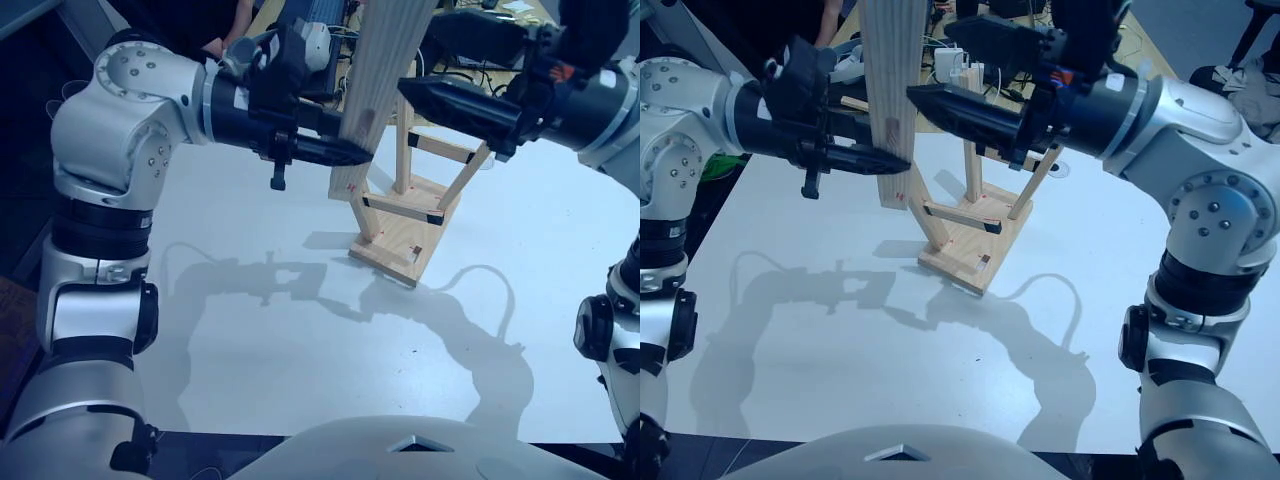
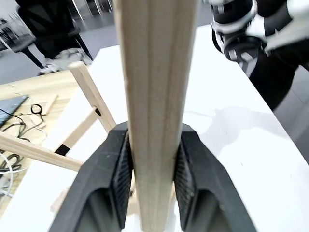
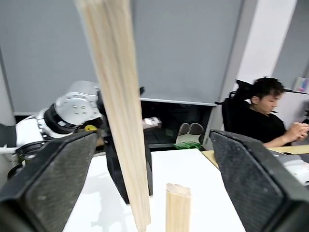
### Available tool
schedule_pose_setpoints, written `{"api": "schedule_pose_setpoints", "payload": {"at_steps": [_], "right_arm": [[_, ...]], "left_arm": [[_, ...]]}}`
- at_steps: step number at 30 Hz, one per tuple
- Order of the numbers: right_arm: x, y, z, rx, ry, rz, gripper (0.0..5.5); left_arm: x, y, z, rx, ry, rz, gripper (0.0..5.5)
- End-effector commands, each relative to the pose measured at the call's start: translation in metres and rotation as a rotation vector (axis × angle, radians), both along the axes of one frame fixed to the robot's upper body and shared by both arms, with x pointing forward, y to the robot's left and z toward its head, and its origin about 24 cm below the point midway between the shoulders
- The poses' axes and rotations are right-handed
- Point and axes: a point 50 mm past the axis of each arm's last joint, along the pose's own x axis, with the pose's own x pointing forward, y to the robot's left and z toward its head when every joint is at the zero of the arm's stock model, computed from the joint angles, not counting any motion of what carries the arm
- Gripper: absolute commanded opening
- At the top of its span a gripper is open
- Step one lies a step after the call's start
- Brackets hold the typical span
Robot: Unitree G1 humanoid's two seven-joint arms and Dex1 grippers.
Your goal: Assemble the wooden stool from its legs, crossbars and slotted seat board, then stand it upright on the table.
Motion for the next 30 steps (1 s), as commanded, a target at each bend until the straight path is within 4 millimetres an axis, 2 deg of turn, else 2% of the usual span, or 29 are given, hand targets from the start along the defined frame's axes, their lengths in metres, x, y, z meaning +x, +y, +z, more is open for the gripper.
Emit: {"api": "schedule_pose_setpoints", "payload": {"at_steps": [1,4,9,17,21,29,30], "right_arm": [[-0.005,0.015,0.007,-0.029,-0.033,0.095,4.26],[-0.007,0.017,0.005,-0.059,-0.037,0.116,4.00],[-0.009,0.016,-0.002,-0.086,0.003,0.122,3.11],[-0.009,0.019,-0.009,-0.100,0.042,0.125,1.65],[-0.010,0.022,-0.010,-0.088,0.046,0.125,1.12],[-0.005,0.022,-0.009,-0.024,0.013,0.065,1.03],[-0.004,0.021,-0.009,-0.022,0.010,0.057,1.03]], "left_arm": [[0.000,0.001,0.004,0.091,-0.031,-0.042,1.01],[-0.001,0.006,0.002,0.140,-0.027,-0.054,1.01],[-0.001,0.008,0.000,0.161,-0.021,-0.062,1.01],[-0.006,-0.001,0.000,0.134,-0.020,-0.088,1.01],[-0.008,-0.003,-0.002,0.131,-0.011,-0.093,1.01],[-0.001,-0.007,0.003,0.066,-0.058,-0.028,1.01],[0.000,-0.008,0.004,0.049,-0.066,-0.014,1.37]]}}
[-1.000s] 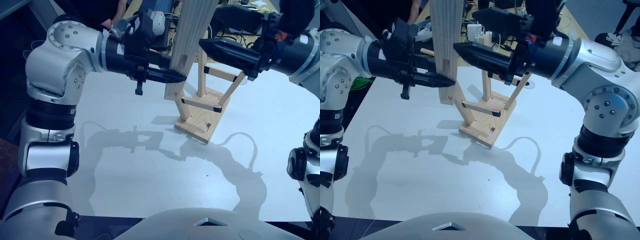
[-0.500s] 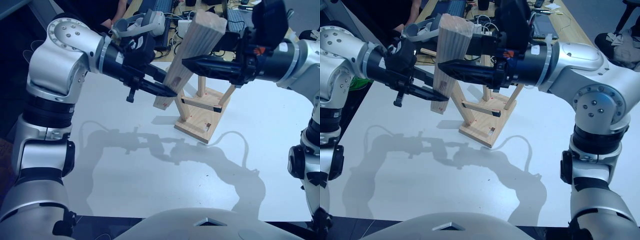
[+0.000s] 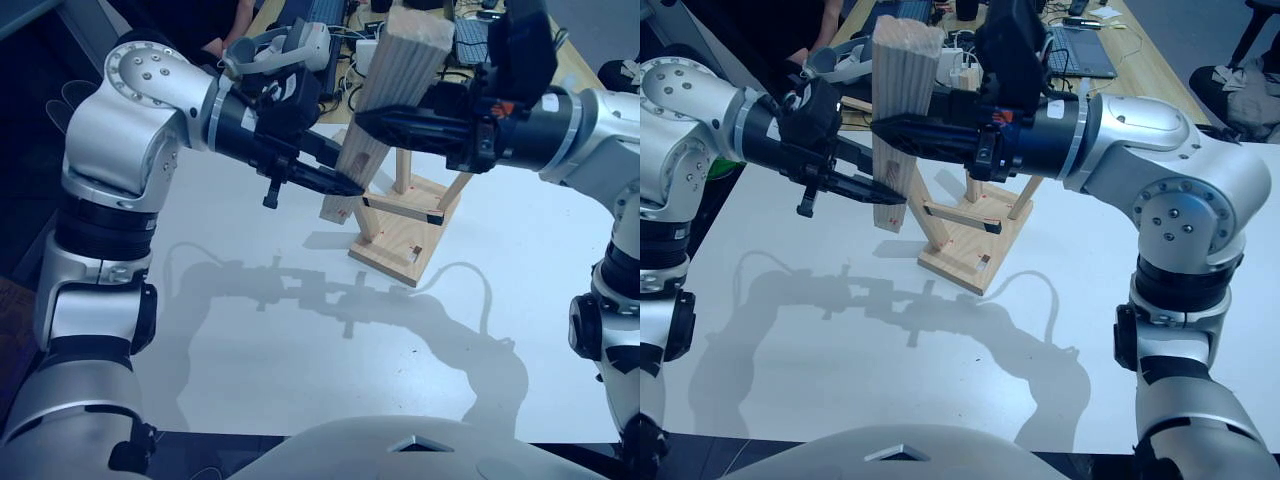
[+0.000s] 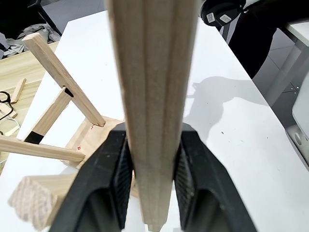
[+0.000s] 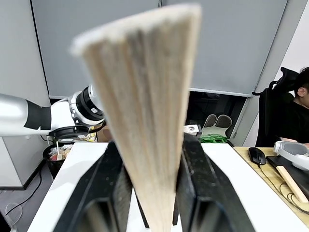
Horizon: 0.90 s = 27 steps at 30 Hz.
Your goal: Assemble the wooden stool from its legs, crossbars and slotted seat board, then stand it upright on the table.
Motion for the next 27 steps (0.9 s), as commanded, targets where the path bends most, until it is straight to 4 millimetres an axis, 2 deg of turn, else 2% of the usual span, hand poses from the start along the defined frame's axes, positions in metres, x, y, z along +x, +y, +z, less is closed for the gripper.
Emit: {"api": "schedule_pose_setpoints", "payload": {"at_steps": [1,5,10,12,15,16,18,19,21,23,25,27], "right_arm": [[0.005,-0.005,-0.001,0.029,-0.013,-0.063,1.01],[0.017,-0.022,0.001,0.084,-0.032,-0.188,1.00],[0.030,-0.055,0.011,0.291,-0.018,-0.383,1.00],[0.036,-0.073,0.018,0.413,0.008,-0.462,1.00],[0.043,-0.096,0.022,0.518,0.043,-0.561,1.00],[0.046,-0.100,0.020,0.511,0.044,-0.598,1.00],[0.051,-0.101,0.009,0.471,0.049,-0.653,1.00],[0.051,-0.100,0.000,0.447,0.061,-0.673,1.00],[0.050,-0.097,-0.015,0.411,0.087,-0.689,1.00],[0.047,-0.097,-0.033,0.364,0.122,-0.695,1.00],[0.043,-0.103,-0.050,0.325,0.158,-0.722,1.00],[0.039,-0.113,-0.066,0.298,0.197,-0.771,1.00]], "left_arm": [[0.008,-0.004,0.014,-0.092,-0.064,0.068,1.56],[0.014,0.007,0.034,-0.252,-0.059,0.177,2.19],[0.016,0.039,0.048,-0.588,0.092,0.301,3.06],[0.033,0.052,0.047,-0.773,0.117,0.446,3.39],[0.065,0.056,0.026,-0.902,0.106,0.717,3.44],[0.080,0.058,0.014,-0.915,0.081,0.871,3.44],[0.102,0.061,-0.019,-0.818,0.012,1.144,3.44],[0.106,0.056,-0.038,-0.737,-0.013,1.203,3.44],[0.109,0.043,-0.065,-0.593,-0.045,1.203,3.44],[0.101,0.028,-0.087,-0.459,-0.042,1.092,3.44],[0.088,0.014,-0.100,-0.382,-0.014,0.945,3.44],[0.073,0.007,-0.104,-0.348,0.026,0.824,3.44]]}}
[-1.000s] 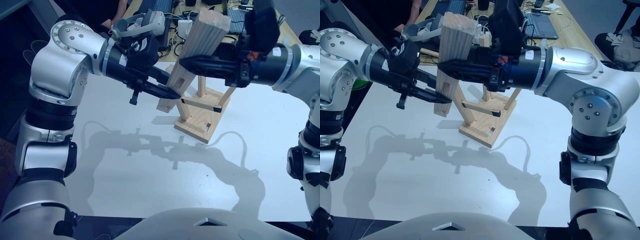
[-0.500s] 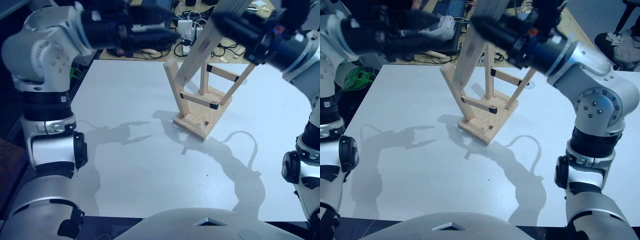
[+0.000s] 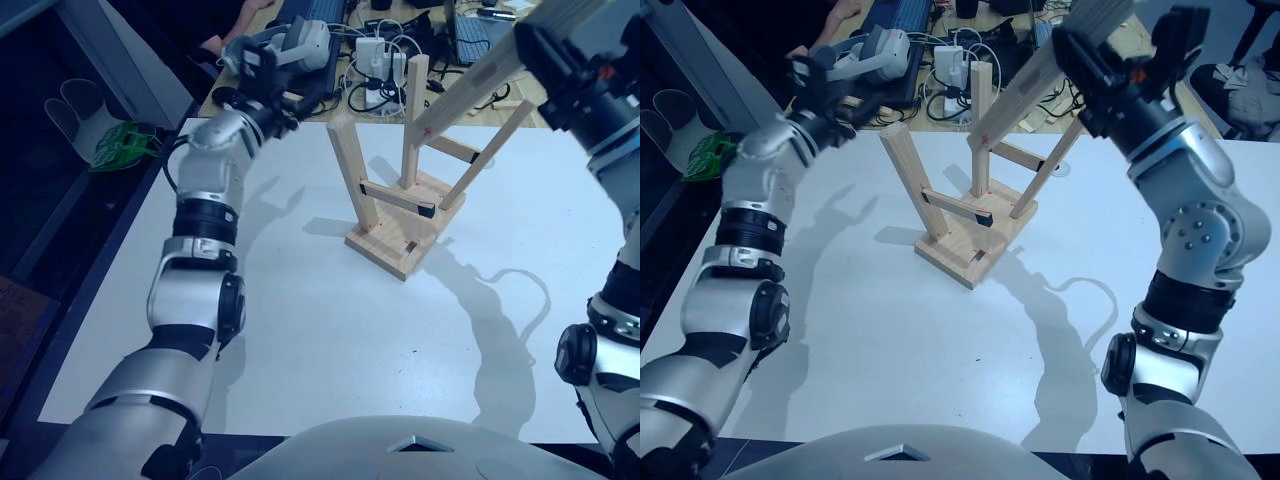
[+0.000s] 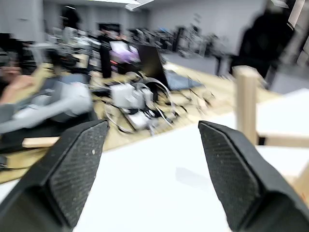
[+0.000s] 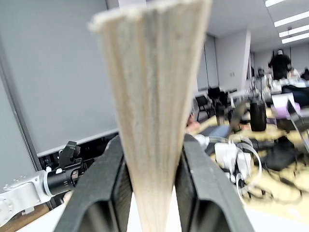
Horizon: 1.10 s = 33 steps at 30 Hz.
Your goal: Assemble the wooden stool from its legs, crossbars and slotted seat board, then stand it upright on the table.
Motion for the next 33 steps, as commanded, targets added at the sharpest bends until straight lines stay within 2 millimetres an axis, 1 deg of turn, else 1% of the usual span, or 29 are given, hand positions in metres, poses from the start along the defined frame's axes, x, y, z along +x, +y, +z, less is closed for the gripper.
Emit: {"api": "schedule_pose_setpoints", "payload": {"at_steps": [1,5,8,10,14,16,18,20,23,26,29,33], "right_arm": [[-0.008,-0.020,-0.028,-0.041,0.086,-0.073,1.00],[-0.019,-0.045,-0.058,-0.026,0.211,-0.139,1.00],[-0.030,-0.063,-0.074,-0.003,0.299,-0.158,1.00],[-0.034,-0.073,-0.078,0.027,0.340,-0.159,1.00],[-0.039,-0.082,-0.081,0.101,0.394,-0.130,1.00],[-0.040,-0.084,-0.083,0.120,0.419,-0.122,1.00],[-0.044,-0.087,-0.090,0.090,0.454,-0.132,1.00],[-0.048,-0.097,-0.100,0.059,0.488,-0.170,1.00],[-0.051,-0.106,-0.107,0.031,0.510,-0.202,1.00],[-0.053,-0.108,-0.112,0.004,0.517,-0.212,1.00],[-0.053,-0.112,-0.112,-0.020,0.513,-0.228,1.00],[-0.053,-0.126,-0.098,-0.068,0.500,-0.235,1.00]], "left_arm": [[-0.027,-0.012,-0.007,0.063,0.045,-0.230,3.44],[-0.045,-0.009,-0.004,0.063,0.075,-0.309,3.44],[-0.060,-0.013,-0.003,0.043,0.097,-0.378,3.44],[-0.072,-0.020,-0.001,0.015,0.104,-0.435,3.44],[-0.092,-0.035,-0.002,-0.019,0.131,-0.531,3.44],[-0.097,-0.037,-0.003,-0.022,0.139,-0.543,3.44],[-0.100,-0.040,-0.001,-0.044,0.141,-0.549,3.44],[-0.104,-0.045,0.001,-0.070,0.143,-0.559,3.44],[-0.108,-0.051,0.006,-0.120,0.142,-0.568,3.44],[-0.113,-0.058,0.009,-0.159,0.144,-0.578,3.44],[-0.115,-0.060,0.011,-0.183,0.142,-0.574,3.44],[-0.114,-0.061,0.013,-0.214,0.134,-0.547,3.44]]}}
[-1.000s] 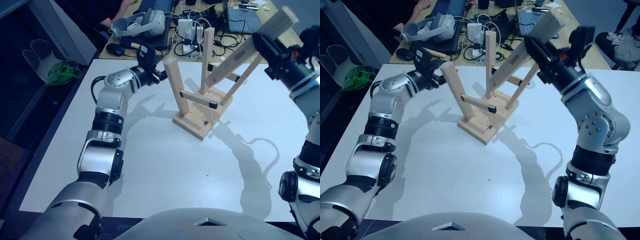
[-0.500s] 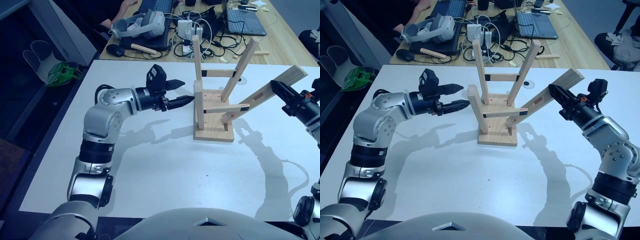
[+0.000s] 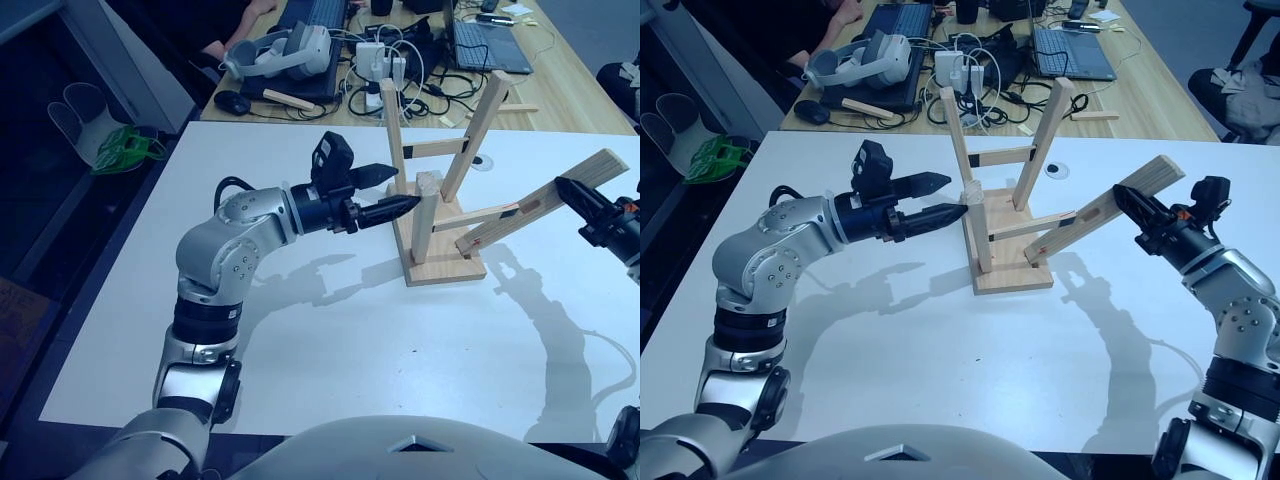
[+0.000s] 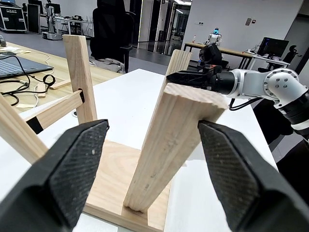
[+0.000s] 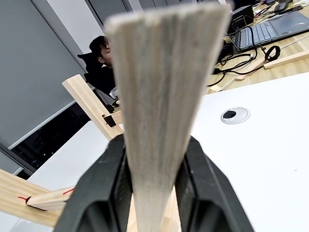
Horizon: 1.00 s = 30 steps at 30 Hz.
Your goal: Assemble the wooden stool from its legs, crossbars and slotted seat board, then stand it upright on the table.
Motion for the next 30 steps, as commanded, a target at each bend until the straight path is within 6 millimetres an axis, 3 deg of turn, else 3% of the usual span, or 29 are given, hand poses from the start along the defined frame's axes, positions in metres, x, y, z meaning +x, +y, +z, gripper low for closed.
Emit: {"api": "schedule_pose_setpoints", "payload": {"at_steps": [1,17,30], "right_arm": [[-0.003,-0.022,0.002,-0.108,0.086,-0.047,1.00],[0.005,-0.035,0.017,0.007,0.027,-0.077,1.00],[0.001,-0.025,0.003,-0.055,0.081,0.047,1.00]], "left_arm": [[0.001,0.001,0.001,-0.013,0.009,0.031,3.44],[0.011,0.004,-0.001,-0.039,0.037,0.127,3.44],[0.014,0.005,-0.002,-0.039,0.047,0.145,3.44]]}}
